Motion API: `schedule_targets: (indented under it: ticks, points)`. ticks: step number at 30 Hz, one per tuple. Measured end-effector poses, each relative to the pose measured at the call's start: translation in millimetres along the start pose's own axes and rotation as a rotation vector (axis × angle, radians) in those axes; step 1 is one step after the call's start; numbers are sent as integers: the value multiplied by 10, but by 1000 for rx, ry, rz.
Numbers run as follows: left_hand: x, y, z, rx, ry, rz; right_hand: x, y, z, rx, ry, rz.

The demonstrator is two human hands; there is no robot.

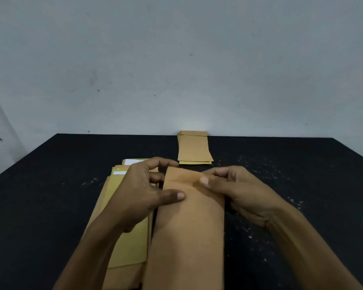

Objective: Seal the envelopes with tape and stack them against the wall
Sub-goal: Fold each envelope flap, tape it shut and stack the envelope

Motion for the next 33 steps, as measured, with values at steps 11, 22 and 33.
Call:
schedule_targets:
  ticks: [11, 22, 33]
  points:
    - [-636, -532, -211, -40, -18, -181, 647, 541, 130, 390, 198, 256]
    - [-722, -665, -241, -56, -369, -737, 739, 360, 96, 533, 574, 1052]
    - [-736, -767, -84, -220, -452, -885, 664, 200, 244, 577, 689, 1039]
Point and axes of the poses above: each hand's wrist, its own z-axis away from the middle knuckle, its own y-axis out of the back of the hand, x = y × z, the point moved 7 cm from there along -z, towards the middle knuckle, and after that the axes turned 2 degrees about x, right-handed, at the moved point
